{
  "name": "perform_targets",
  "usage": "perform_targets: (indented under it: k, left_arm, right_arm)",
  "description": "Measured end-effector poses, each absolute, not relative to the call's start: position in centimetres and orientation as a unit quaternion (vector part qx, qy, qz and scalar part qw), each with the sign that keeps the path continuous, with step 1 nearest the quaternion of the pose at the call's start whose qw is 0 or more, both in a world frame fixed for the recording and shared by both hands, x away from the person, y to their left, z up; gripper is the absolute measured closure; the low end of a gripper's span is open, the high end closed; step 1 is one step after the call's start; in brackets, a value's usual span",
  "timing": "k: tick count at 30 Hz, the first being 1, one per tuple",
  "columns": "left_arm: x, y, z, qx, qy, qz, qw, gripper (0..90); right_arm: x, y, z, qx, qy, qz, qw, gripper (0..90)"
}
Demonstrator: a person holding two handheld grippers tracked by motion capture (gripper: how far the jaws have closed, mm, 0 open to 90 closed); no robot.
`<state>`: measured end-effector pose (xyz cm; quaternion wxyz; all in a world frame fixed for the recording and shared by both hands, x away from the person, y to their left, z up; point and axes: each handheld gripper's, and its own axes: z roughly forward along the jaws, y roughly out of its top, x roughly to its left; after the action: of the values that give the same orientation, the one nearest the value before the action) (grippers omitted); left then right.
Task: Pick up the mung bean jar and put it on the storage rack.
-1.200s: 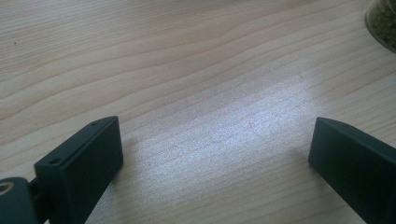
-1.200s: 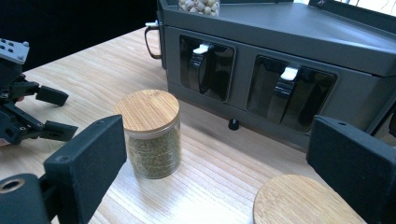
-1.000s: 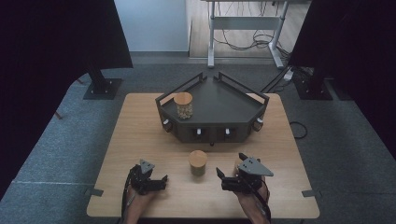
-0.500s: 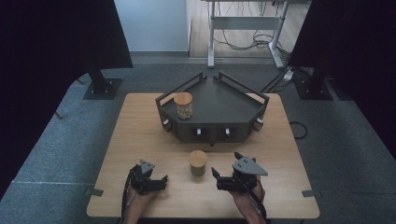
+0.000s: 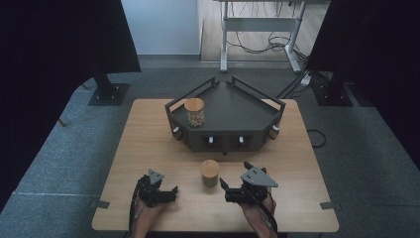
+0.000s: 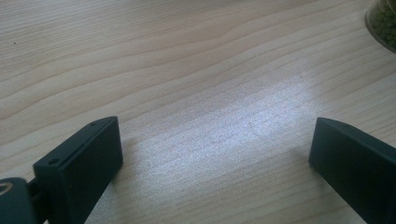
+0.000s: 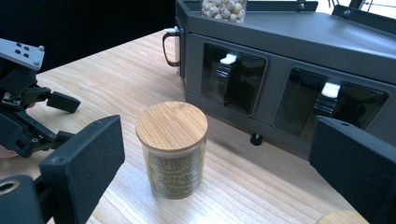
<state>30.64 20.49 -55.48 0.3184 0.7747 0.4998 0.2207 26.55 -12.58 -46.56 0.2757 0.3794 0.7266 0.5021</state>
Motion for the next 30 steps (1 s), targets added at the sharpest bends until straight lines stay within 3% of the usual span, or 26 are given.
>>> perform_targets:
  k: [30]
  left_arm:
    - [30.6, 20.5, -55.5, 0.775, 0.499, 0.22, 0.318, 2.4]
  right_arm:
    - [26.8, -10.1, -48.0, 0.364, 0.731, 0.504, 0.281, 3.5]
